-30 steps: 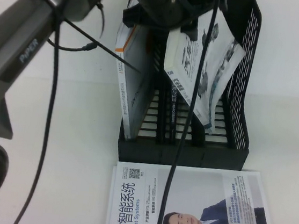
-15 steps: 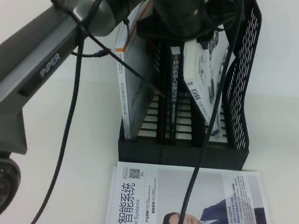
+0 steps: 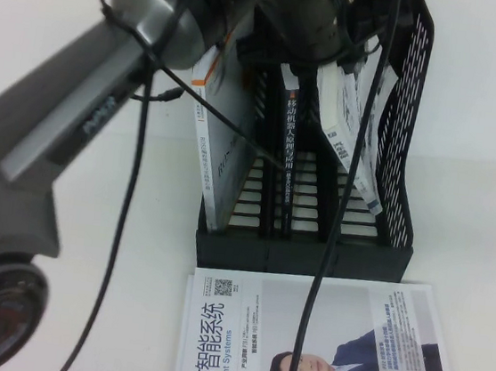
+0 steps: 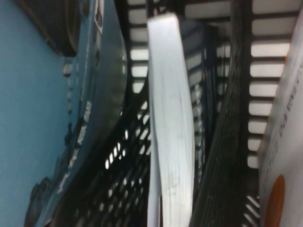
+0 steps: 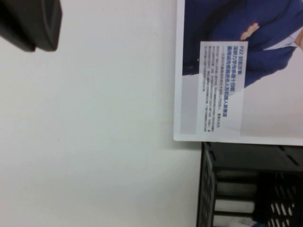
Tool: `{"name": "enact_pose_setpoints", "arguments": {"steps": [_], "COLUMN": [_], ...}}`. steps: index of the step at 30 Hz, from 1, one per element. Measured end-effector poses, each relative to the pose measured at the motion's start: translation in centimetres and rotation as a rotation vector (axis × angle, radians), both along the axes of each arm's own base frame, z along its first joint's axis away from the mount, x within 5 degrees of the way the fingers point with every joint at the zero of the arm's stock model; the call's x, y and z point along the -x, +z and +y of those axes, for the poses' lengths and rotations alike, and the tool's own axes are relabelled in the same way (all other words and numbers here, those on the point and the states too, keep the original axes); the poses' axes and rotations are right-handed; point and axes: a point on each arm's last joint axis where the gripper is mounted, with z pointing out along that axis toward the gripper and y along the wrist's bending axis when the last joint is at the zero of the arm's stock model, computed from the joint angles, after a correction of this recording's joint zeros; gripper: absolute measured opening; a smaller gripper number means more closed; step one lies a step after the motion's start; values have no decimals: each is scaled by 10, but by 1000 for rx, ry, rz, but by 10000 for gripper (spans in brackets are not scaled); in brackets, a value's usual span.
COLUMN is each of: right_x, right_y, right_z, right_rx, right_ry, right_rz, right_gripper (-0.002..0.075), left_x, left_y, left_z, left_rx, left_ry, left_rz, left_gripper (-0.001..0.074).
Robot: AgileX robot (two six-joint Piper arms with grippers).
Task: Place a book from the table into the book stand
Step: Place the book on the book shelf
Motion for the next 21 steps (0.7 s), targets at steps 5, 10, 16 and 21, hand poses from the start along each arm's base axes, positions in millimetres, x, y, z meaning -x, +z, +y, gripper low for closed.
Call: {"name": "enact_pose_setpoints", "arguments": {"steps": [5,10,16,21], "right_x": [0,0,0,0], "right_y": [0,0,0,0], "right_z": [0,0,0,1], "right_rx": [0,1,-1,-7], "right_ry": [0,2,4,4], "right_rz": [0,0,-3,-1], "right_gripper": [-1,-1,-1,-1], "left_x": [-14,-20,-20,-24], "left_y": [-25,-40,-37,-31], "left_z": [-9,-15,-18,-23], "left_rx": [-32,-50,-37,-8], "left_ry": [6,5,-40,-83], "left_rz": [24,46,8,-75], "left_gripper": [120,120,121,256]}}
